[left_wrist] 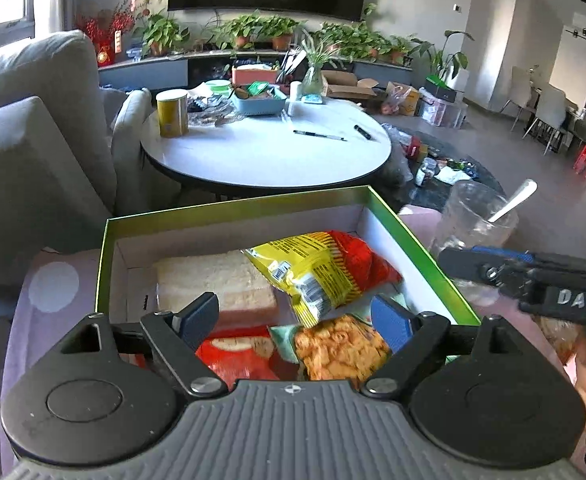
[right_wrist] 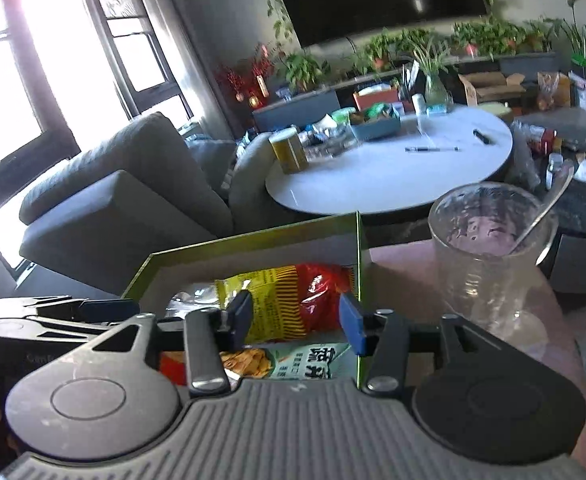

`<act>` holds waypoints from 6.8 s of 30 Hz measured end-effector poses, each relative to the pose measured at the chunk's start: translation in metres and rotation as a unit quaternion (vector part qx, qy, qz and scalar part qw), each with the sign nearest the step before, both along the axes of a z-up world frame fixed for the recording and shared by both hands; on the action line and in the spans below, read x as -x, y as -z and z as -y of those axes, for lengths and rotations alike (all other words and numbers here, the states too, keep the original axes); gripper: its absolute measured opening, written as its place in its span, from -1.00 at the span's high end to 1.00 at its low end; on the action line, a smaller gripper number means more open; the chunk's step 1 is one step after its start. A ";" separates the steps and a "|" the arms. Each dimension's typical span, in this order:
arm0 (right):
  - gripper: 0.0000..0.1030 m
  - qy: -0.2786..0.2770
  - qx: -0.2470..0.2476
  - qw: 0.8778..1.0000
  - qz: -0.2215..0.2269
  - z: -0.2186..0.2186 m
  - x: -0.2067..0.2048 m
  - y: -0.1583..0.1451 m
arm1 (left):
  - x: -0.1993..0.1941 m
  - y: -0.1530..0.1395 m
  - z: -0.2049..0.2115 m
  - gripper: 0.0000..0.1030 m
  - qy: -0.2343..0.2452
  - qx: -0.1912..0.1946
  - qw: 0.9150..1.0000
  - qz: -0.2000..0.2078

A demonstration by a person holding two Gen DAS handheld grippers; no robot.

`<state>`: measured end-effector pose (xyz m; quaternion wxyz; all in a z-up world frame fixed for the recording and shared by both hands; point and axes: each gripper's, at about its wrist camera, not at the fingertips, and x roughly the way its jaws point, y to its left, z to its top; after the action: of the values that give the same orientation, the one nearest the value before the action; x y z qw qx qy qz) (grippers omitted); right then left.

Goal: Organize snacks
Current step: 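Move the right tool to the red printed snack bag on the table, then grasp the red printed snack bag with the right tool, then carry the red bag into the green box and open the right tool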

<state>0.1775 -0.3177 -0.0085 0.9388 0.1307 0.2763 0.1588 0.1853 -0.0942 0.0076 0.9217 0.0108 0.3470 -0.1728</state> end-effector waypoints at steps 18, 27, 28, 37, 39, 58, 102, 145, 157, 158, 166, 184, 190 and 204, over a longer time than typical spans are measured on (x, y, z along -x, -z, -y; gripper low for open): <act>-0.48 -0.065 0.092 0.992 0.051 -0.024 0.102 -0.012 | 0.096 -0.007 -0.030 -0.71 0.022 -0.003 1.000 0.018; -0.51 -0.071 0.124 0.990 -0.005 -0.026 0.144 0.016 | 0.138 0.017 -0.034 -0.71 0.036 -0.022 0.999 0.006; -0.51 -0.067 0.128 0.990 -0.011 -0.024 0.149 0.019 | 0.140 0.019 -0.036 -0.71 0.033 -0.020 0.999 0.005; -0.51 -0.058 0.142 0.986 -0.063 -0.005 0.188 0.032 | 0.154 0.032 -0.051 -0.71 0.006 0.018 1.000 -0.017; -0.52 -0.069 0.151 0.983 -0.072 -0.005 0.197 0.037 | 0.157 0.034 -0.050 -0.72 0.006 0.021 1.000 -0.016; -0.62 -0.176 0.151 0.968 -0.097 -0.050 0.190 0.071 | 0.162 0.042 -0.061 -0.73 -0.021 0.038 0.999 -0.030; -0.55 -0.041 -0.005 0.987 -0.157 -0.039 0.111 0.050 | 0.141 0.062 -0.029 -0.41 0.120 0.054 0.987 -0.088; -0.51 -0.056 -0.006 0.994 -0.093 -0.077 0.088 0.010 | 0.137 0.014 -0.017 -0.19 0.100 0.034 0.994 -0.035; -0.52 -0.072 -0.020 0.997 -0.027 -0.100 0.025 -0.028 | 0.061 -0.019 -0.041 -0.19 0.044 0.039 0.998 -0.011; -0.52 -0.074 -0.024 0.997 -0.025 -0.103 0.018 -0.028 | 0.053 -0.019 -0.044 -0.19 0.037 0.042 0.998 -0.013; -0.52 -0.084 -0.049 0.995 -0.032 -0.115 -0.027 -0.020 | -0.006 -0.012 -0.060 -0.19 0.002 0.029 0.999 -0.015; -0.51 -0.050 0.000 0.998 -0.028 -0.107 -0.002 0.004 | 0.016 0.014 -0.090 -0.49 -0.041 0.030 0.999 -0.004; -0.52 -0.065 0.011 0.998 -0.022 -0.105 0.024 -0.007 | 0.049 0.007 -0.083 -0.66 -0.030 0.018 0.999 0.013; -0.52 -0.063 0.005 0.998 -0.012 -0.087 0.073 -0.017 | 0.113 -0.002 -0.081 -0.75 -0.038 0.019 0.999 0.026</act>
<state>0.1042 -0.2304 0.0087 0.9243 0.1097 0.2958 0.2148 0.0719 -0.0131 0.0098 0.9365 -0.0151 0.3197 -0.1437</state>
